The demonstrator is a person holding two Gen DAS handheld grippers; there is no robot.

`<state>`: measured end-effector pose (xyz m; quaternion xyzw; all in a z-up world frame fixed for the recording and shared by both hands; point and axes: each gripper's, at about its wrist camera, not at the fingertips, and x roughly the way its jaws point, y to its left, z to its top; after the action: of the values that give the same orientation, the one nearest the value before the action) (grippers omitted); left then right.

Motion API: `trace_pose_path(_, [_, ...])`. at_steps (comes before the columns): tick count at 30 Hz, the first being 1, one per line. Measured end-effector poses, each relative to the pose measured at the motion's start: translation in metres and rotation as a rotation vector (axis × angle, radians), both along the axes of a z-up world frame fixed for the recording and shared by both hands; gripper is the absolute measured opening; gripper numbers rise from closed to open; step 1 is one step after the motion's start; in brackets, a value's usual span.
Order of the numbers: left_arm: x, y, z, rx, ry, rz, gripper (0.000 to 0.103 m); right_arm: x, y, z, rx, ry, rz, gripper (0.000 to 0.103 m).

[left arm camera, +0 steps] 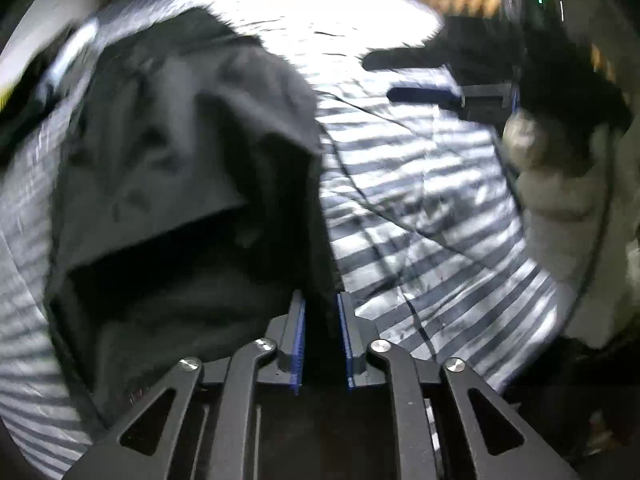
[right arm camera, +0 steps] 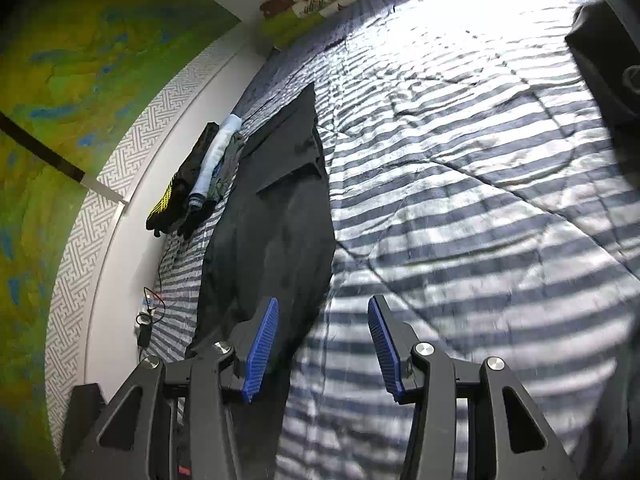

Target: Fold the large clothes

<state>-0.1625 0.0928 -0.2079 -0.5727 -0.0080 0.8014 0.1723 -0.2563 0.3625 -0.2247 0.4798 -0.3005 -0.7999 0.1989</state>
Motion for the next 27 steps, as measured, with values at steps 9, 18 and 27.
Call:
trace_pose_path(9, [0.011,-0.068,0.021,0.083,0.041,0.146,0.006,-0.033,-0.014,-0.038,-0.153,-0.110,0.011,0.044])
trace_pose_path(18, [0.013,-0.088,0.019,0.146,0.040,0.182,0.006,-0.057,-0.044,-0.038,-0.110,-0.116,0.016,0.044])
trace_pose_path(27, [0.015,-0.078,0.021,0.163,0.050,0.135,0.006,-0.078,-0.076,-0.017,-0.111,-0.031,0.118,0.044])
